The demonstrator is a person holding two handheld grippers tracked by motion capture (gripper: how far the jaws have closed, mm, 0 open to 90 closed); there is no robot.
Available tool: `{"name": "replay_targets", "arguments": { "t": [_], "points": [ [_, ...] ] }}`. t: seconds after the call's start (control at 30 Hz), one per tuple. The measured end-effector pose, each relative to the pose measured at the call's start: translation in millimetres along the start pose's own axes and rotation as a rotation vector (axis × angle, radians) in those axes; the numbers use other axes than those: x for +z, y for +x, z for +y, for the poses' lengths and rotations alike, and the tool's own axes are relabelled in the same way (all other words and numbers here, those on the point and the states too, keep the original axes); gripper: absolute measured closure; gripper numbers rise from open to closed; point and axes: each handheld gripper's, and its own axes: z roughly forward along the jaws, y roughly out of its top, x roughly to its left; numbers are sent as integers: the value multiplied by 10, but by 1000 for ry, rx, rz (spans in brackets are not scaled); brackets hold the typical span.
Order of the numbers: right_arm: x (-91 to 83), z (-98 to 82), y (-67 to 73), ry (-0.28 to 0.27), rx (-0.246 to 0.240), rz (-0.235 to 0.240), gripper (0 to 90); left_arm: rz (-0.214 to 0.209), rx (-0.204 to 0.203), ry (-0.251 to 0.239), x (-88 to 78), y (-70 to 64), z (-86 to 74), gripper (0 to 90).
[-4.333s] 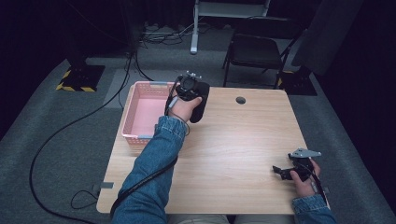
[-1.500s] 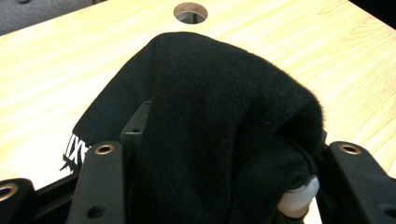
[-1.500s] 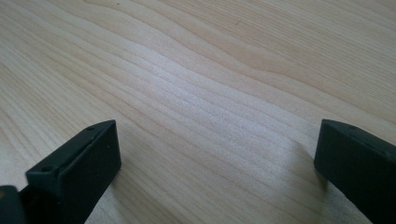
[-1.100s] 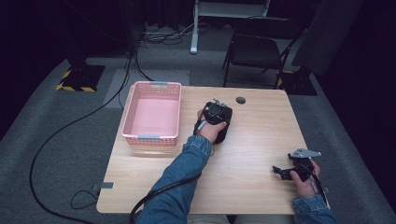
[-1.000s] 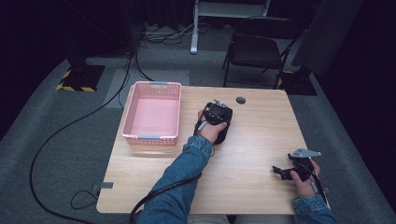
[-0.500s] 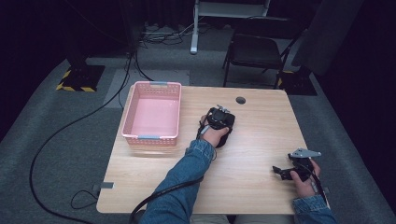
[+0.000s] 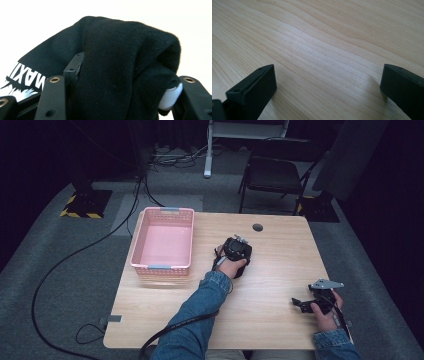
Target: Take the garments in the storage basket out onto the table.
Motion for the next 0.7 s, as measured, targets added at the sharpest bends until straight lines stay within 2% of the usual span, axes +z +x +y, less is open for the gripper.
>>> {"name": "replay_targets", "arguments": {
  "t": [0.23,0.43,0.57,0.7],
  "points": [
    [0,0,0,0,0,0,4,18,1,4,6,-30,6,375],
    [-1,0,1,0,-2,-1,4,34,5,10,18,-52,15,272],
    [-1,0,1,0,-1,-1,3,42,9,7,-19,-59,27,163],
    [1,1,-2,1,0,3,1,41,16,-21,-106,-71,43,139]
  ]
}}
